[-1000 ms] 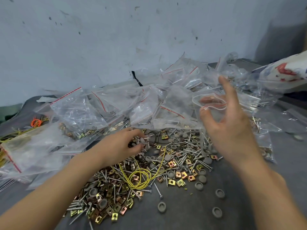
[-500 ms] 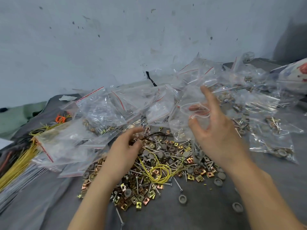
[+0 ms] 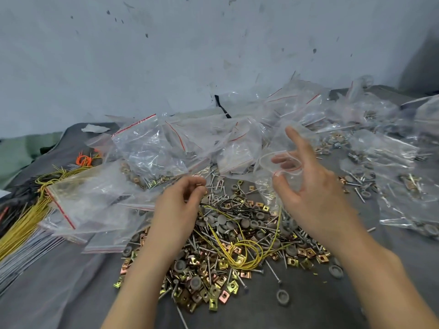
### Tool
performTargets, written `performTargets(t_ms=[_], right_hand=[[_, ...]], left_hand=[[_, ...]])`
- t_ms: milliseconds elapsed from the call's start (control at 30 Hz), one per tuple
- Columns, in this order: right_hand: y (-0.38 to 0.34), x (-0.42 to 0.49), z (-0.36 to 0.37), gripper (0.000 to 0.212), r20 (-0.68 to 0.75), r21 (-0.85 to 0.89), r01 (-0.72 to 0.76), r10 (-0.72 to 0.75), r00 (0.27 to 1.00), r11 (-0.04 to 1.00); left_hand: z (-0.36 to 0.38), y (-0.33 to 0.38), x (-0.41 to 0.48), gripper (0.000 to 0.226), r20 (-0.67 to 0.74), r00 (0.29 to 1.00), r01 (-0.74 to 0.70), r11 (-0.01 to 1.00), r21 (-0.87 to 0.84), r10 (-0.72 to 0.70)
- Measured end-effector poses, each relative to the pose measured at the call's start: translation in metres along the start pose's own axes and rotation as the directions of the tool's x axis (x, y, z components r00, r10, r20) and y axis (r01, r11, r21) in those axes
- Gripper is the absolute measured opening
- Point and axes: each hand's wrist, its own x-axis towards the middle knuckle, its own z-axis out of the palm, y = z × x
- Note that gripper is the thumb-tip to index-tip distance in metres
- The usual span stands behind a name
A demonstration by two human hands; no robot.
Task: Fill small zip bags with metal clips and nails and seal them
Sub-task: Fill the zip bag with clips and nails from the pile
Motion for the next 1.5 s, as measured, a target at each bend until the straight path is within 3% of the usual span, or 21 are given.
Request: performTargets(t_ms=[267, 500, 633, 800, 1033, 1067, 1133, 1233, 1300, 1367, 1500], right_hand=[[-0.005, 0.001, 0.013, 0.072, 0.066, -0.056, 0.027, -0.023, 0.998, 0.998], [-0.011, -0.004, 0.022, 0.073, 0.107, -0.031, 0.062, -0.058, 0.993, 0.998], [-0.015, -0.005, 0.027, 0.079, 0.129, -0.028, 0.086, -0.082, 0.988, 0.996], [-0.018, -0.007, 0.030, 0.080, 0.127, -0.017, 0.110, -0.107, 0.986, 0.994], [-0.011, -0.005, 0.028, 0.076, 0.121, -0.017, 0.110, -0.107, 0.987, 0.994], [-0.010, -0.004, 0.027, 0.076, 0.116, -0.015, 0.106, -0.104, 0.988, 0.994], [-0.008, -0.004, 0.025, 0.076, 0.101, -0.006, 0.100, -0.099, 0.990, 0.995], [-0.007, -0.003, 0.024, 0.074, 0.081, 0.006, 0.090, -0.090, 0.993, 0.996], [-0.008, -0.002, 0.024, 0.074, 0.076, 0.003, 0.083, -0.083, 0.994, 0.997], [-0.010, -0.002, 0.024, 0.074, 0.077, 0.006, 0.076, -0.076, 0.994, 0.997], [-0.010, -0.002, 0.023, 0.075, 0.074, 0.016, 0.070, -0.071, 0.995, 0.997]], left_hand=[[-0.009, 0.005, 0.007, 0.018, -0.003, 1.000, -0.001, 1.000, -0.020, 0.001], [-0.018, 0.054, 0.003, 0.010, -0.080, 0.987, -0.154, 0.951, -0.270, 0.137], [-0.014, 0.076, -0.004, 0.007, -0.026, 0.955, -0.293, 0.931, -0.217, 0.294], [-0.004, 0.075, -0.010, 0.011, 0.138, 0.921, -0.359, 0.931, -0.061, 0.364], [-0.028, 0.059, 0.000, 0.013, 0.080, 0.963, -0.257, 0.966, -0.017, 0.258], [-0.033, 0.055, 0.001, 0.011, 0.134, 0.965, -0.233, 0.972, 0.032, 0.227], [-0.036, 0.048, -0.003, 0.011, 0.372, 0.921, -0.199, 0.960, 0.194, 0.116], [-0.020, 0.047, -0.019, 0.029, 0.667, 0.736, -0.251, 0.867, 0.430, -0.118], [-0.004, 0.048, -0.030, 0.038, 0.707, 0.689, -0.355, 0.775, 0.522, -0.160], [0.007, 0.049, -0.037, 0.040, 0.701, 0.703, -0.455, 0.679, 0.576, -0.123], [0.011, 0.048, -0.045, 0.039, 0.676, 0.734, -0.479, 0.654, 0.585, -0.068]])
